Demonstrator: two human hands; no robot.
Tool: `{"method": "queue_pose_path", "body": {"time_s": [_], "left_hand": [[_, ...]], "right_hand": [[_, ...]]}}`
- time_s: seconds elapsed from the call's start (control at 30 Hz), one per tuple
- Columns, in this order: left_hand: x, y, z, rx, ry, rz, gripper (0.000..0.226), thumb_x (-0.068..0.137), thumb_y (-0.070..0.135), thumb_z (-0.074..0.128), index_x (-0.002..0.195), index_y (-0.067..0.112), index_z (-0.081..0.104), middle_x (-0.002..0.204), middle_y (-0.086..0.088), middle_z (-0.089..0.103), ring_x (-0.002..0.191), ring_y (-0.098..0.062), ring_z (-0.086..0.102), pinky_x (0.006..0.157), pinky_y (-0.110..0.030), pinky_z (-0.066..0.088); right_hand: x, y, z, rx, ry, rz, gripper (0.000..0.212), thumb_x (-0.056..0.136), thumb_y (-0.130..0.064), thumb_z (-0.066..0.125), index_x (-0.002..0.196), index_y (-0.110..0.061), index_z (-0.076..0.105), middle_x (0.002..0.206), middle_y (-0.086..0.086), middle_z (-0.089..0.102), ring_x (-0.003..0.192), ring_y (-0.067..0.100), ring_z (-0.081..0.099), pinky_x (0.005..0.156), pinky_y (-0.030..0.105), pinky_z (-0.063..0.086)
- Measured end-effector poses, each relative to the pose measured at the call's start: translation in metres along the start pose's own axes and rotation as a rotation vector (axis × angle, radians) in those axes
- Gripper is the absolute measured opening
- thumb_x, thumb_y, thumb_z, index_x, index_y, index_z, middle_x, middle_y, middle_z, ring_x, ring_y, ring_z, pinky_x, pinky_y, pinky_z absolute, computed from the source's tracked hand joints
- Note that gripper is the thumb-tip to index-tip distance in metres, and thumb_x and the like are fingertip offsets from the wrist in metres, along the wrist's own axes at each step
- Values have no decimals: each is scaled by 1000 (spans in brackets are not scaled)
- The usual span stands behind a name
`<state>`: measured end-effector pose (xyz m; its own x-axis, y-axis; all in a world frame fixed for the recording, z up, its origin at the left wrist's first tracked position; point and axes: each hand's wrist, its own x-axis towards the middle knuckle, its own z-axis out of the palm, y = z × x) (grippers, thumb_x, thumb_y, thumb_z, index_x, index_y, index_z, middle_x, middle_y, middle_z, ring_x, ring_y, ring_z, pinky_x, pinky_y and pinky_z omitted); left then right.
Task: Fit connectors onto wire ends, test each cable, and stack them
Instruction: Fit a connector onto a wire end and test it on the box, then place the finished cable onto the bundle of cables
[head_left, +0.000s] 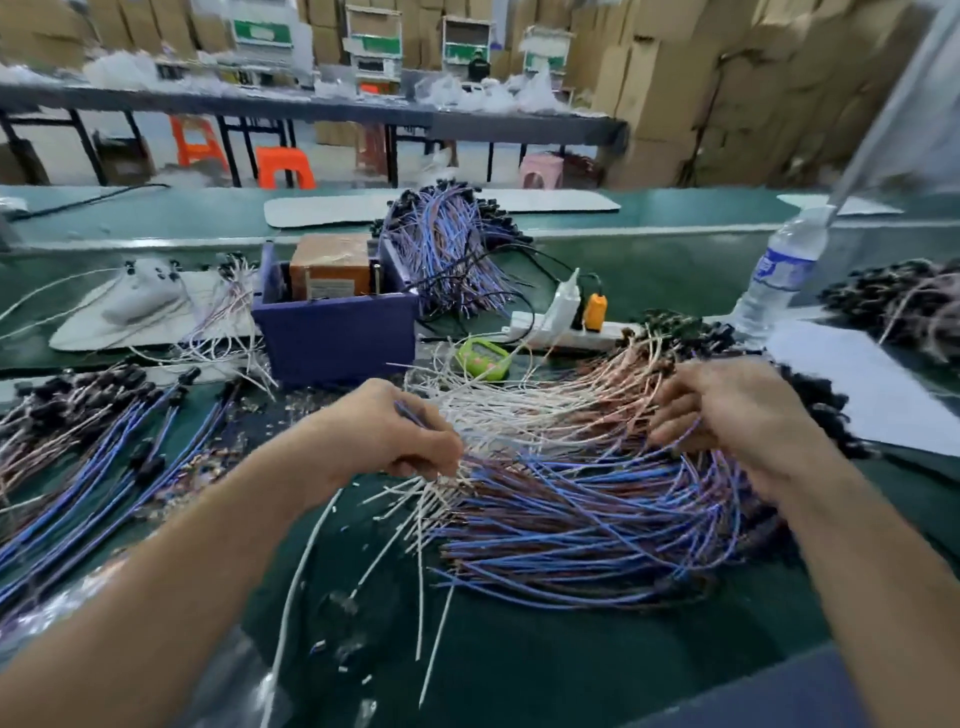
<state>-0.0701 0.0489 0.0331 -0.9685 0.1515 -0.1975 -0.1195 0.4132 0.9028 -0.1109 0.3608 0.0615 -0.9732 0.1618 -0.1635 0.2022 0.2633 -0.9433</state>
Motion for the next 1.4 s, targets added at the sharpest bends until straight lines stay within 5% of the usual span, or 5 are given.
{"method": "queue_pose_path", "body": {"time_s": [0.2,0.63,0.83,1.2,1.4], "left_hand": [[6,25,54,471,-6,141,12,70,34,88,71,43,80,66,17,74,60,0,68,50,-17,51],[10,17,68,219,68,226,55,60,19,97,104,45,77,95,21,76,84,1,66,64,-6,44],[11,18,67,315,152,191,36,67,36,93,91,57,76,96,28,72,79,17,58,71,-23,46],[-9,0,38,-141,425,333,25,81,13,83,74,36,82,74,3,79,66,-4,71,64,-16,55],[-38,-55,-26,-92,717,124,12,78,34,87,68,30,80,58,-1,72,44,-5,56,45,-19,43]], "right_hand": [[-8,7,-37,-1002,379,-150,34,94,-39,50,86,-8,60,92,17,63,83,34,56,76,39,46],[-15,37,-52,-1046,410,-265,37,93,-53,63,80,-18,67,72,5,65,73,32,63,72,40,55],[-18,41,-35,-905,539,-441,39,89,-55,67,67,-23,60,60,0,63,62,29,59,64,32,41],[-47,4,128,-317,-144,-568,32,92,-39,67,66,-20,68,57,-6,64,54,6,58,50,21,42],[-53,-11,219,-198,-403,-460,30,90,-32,67,68,-11,70,63,7,70,60,30,65,63,49,57]]}}
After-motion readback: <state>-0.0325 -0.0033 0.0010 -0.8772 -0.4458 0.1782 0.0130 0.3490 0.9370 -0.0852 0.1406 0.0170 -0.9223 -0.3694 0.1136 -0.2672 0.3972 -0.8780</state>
